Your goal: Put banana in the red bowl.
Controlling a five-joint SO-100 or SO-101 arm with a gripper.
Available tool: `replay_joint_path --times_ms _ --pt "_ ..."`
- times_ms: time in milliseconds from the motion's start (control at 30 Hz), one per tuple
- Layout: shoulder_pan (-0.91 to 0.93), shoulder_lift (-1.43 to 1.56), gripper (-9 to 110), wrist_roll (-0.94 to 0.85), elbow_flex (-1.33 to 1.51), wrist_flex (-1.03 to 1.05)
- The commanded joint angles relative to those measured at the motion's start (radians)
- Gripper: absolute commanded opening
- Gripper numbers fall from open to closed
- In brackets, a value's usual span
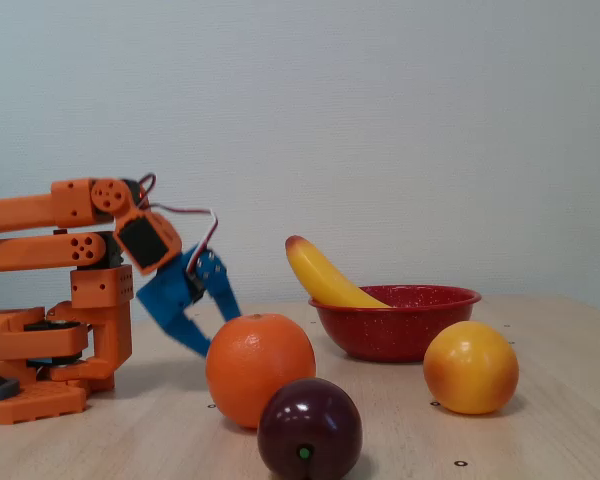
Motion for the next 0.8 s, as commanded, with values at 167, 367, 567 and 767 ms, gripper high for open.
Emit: replay_joint_path --times_ms 167,367,567,767 --pt "0.002 0.086 0 0.018 0.015 0.057" --pt "0.009 0.150 0 0.021 0.081 0.066" --pt "0.020 0.153 0 0.032 0.081 0.069" --pt "0.020 0.153 0 0.040 0.081 0.069"
